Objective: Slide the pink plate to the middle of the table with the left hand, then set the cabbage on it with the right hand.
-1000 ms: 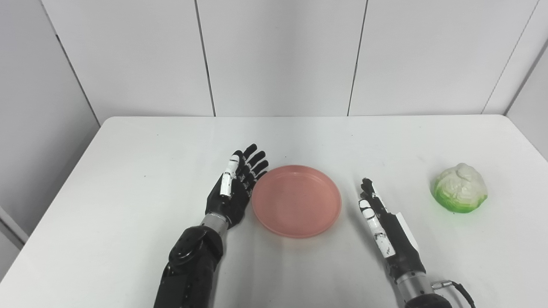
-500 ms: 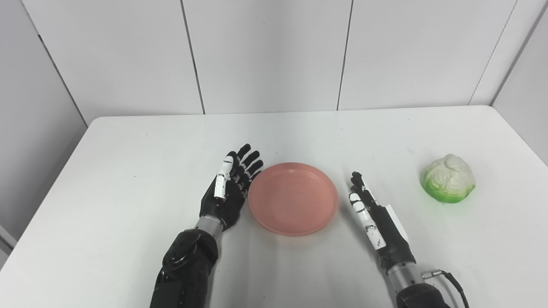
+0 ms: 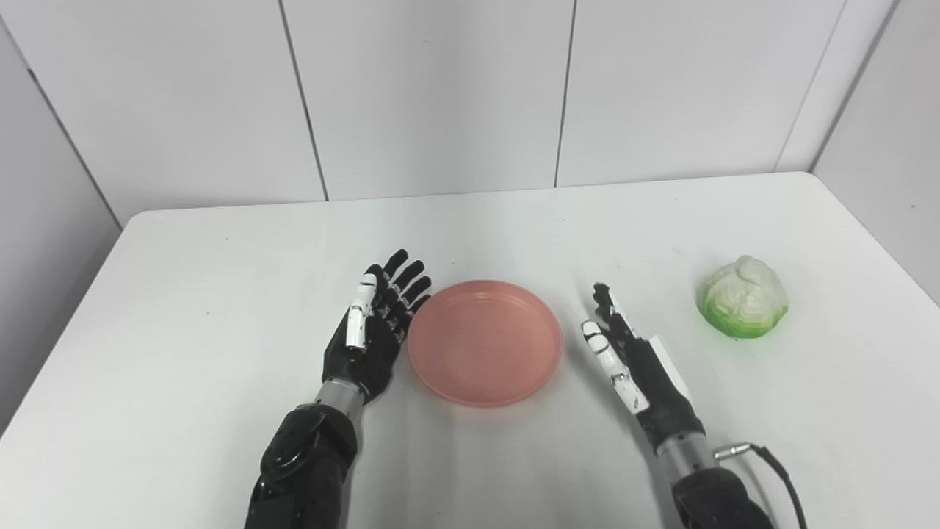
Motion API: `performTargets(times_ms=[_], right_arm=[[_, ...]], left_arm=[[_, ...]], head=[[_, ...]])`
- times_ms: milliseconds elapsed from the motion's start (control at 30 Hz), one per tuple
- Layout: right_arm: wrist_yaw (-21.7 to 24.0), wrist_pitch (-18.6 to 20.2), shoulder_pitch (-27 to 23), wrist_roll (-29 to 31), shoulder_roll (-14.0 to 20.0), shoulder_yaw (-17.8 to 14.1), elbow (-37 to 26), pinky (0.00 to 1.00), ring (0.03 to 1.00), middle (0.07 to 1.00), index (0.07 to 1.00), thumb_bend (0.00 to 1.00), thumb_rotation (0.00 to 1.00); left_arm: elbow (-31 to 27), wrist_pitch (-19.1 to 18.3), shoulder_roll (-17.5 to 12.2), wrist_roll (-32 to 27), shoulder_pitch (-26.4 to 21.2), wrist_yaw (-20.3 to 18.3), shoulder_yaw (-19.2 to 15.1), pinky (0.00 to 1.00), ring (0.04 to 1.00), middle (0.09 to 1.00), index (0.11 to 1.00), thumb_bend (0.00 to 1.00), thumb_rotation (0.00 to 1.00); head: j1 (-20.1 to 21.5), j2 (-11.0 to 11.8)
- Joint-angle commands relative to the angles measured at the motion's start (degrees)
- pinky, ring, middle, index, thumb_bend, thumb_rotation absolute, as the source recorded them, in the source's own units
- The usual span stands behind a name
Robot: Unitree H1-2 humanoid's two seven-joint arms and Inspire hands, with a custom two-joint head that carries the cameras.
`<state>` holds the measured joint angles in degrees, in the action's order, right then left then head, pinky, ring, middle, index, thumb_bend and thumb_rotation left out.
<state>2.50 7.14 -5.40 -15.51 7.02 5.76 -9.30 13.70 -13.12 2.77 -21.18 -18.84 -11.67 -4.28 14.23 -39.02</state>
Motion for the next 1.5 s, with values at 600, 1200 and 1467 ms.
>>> performTargets(times_ms=[600, 1200, 1467], right_arm=[[-1.72, 5.55, -11.32, -15.35, 8.5, -6.95, -12.56, 0.81, 0.867, 0.888, 0.894, 0.88, 0.76], [-1.89, 9.29, -8.4, -16.24, 17.61, -18.48, -13.54, 0.83, 0.912, 0.943, 0.953, 1.0, 0.55], [0.28, 12.9, -6.84, -15.16, 18.7, -18.99, -11.11, 0.82, 0.928, 0.975, 0.999, 1.0, 0.61]], left_arm=[[13.69, 8.09, -5.22, -3.25, -1.38, -9.44, -2.97, 0.87, 0.872, 0.879, 0.871, 0.42, 0.89], [19.51, 10.54, -7.93, -3.76, -2.94, -13.34, -4.23, 0.84, 0.847, 0.857, 0.851, 0.45, 0.83], [24.4, 12.83, -9.25, -3.95, -4.26, -15.59, -4.78, 0.85, 0.858, 0.865, 0.859, 0.47, 0.81]], head=[[13.36, 3.04], [16.97, 3.0], [17.31, 2.54]])
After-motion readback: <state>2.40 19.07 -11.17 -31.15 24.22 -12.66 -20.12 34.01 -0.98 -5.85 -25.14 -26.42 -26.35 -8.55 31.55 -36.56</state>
